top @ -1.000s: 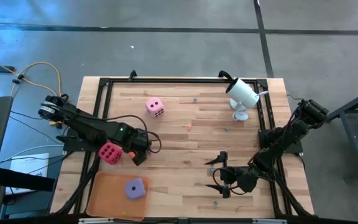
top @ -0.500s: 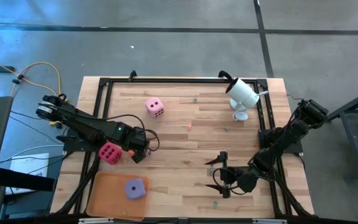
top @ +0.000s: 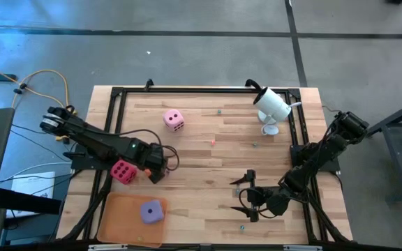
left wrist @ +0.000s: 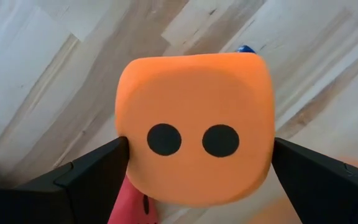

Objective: Pick & Place Dice
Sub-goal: Put the large orange dice into the orange bin

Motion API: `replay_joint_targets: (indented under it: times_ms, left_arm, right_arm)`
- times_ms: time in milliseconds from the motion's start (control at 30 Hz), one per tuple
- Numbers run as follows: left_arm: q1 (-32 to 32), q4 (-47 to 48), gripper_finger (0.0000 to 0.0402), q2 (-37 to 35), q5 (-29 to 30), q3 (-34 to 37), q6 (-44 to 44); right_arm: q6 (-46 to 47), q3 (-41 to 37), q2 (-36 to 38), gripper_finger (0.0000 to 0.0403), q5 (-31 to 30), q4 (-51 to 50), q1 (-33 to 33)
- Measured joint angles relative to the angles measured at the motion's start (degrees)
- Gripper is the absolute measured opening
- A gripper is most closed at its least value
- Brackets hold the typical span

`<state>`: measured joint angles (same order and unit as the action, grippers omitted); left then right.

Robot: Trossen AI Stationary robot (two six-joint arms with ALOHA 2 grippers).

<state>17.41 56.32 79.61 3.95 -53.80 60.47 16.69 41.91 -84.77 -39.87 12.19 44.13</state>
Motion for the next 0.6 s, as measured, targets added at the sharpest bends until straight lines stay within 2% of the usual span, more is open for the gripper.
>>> replay_joint_targets:
  times_ms: [233,467,600]
  left_arm:
    - [0.8,-1.9,0.0375,0.0,-0.3,0.3,0.0]
    - [0.8,-1.6,0.0375,0.0,4.0,1.8,2.7]
    - [1.4,-1.7,0.0375,0.0,4.5,2.0,3.4]
  right_arm:
    - [0.0,0.0,0.0,0.0398,0.0,0.0,0.0]
    - [0.0,0.0,0.0,0.0398,0.0,0.0,0.0]
    - [0.0,0.0,0.0,0.0398,0.0,0.0,0.0]
